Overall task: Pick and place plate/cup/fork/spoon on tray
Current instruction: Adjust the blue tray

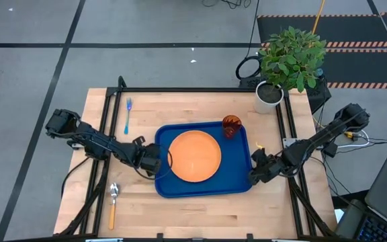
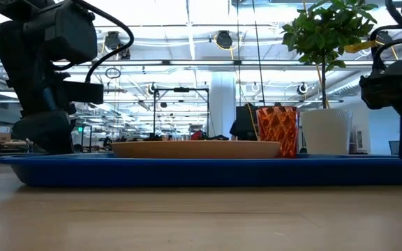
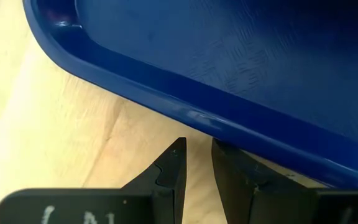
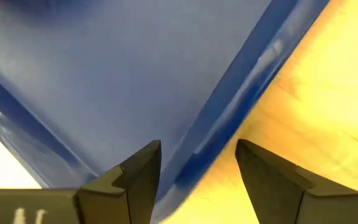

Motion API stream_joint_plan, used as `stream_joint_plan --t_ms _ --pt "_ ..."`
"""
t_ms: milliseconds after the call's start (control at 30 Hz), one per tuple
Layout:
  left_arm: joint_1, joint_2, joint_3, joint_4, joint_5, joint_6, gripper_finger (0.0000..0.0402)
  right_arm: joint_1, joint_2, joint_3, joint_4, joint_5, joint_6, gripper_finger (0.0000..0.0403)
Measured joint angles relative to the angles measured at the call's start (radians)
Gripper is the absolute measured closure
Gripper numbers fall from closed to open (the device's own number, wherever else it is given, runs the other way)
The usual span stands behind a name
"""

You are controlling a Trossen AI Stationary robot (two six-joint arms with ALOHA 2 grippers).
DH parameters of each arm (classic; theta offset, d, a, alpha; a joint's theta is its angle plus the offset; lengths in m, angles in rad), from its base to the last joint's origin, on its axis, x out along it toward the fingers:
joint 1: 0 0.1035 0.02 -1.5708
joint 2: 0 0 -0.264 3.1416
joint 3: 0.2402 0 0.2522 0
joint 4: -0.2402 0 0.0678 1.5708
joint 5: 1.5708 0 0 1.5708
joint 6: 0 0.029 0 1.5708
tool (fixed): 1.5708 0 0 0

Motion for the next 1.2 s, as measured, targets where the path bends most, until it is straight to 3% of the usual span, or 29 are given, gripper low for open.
stream_joint_plan --t_ms 167,433,567,633,733,800,900,1033,1200 --pt "0.008 0.000 0.000 -0.002 0.000 0.030 0.0321 -0.001 -0.113 -0.002 -0.030 -0.001 -0.033 0.0197" --pt "0.011 0.000 0.000 -0.004 -0.001 0.030 0.0321 -0.003 -0.250 -0.003 -0.325 0.010 -0.009 0.0197" --pt "0.011 0.000 -0.001 0.008 -0.004 0.035 0.0321 -0.016 -0.302 -0.003 -0.404 0.184 -0.002 0.0197" --pt "0.011 0.000 -0.002 0.021 -0.004 0.045 0.0321 -0.017 -0.314 -0.003 -0.338 0.280 -0.069 0.0197" --pt "0.011 0.000 -0.002 0.033 -0.004 0.046 0.0321 -0.017 -0.314 -0.003 -0.119 0.372 -0.328 0.0197" --pt "0.011 0.000 -0.002 0.039 -0.004 0.049 0.0321 -0.017 -0.303 -0.003 0.030 0.375 -0.472 0.0199" --pt "0.011 0.000 -0.002 0.048 -0.004 0.045 0.0321 -0.017 -0.278 -0.003 0.133 0.366 -0.527 0.0206" --pt "0.006 0.000 -0.002 0.047 -0.005 0.035 0.0321 -0.016 -0.198 -0.017 0.161 0.246 -0.433 0.0220" --pt "0.002 0.000 -0.002 0.045 -0.005 0.043 0.0321 0.008 -0.032 -0.098 0.386 0.035 -0.304 0.0233"
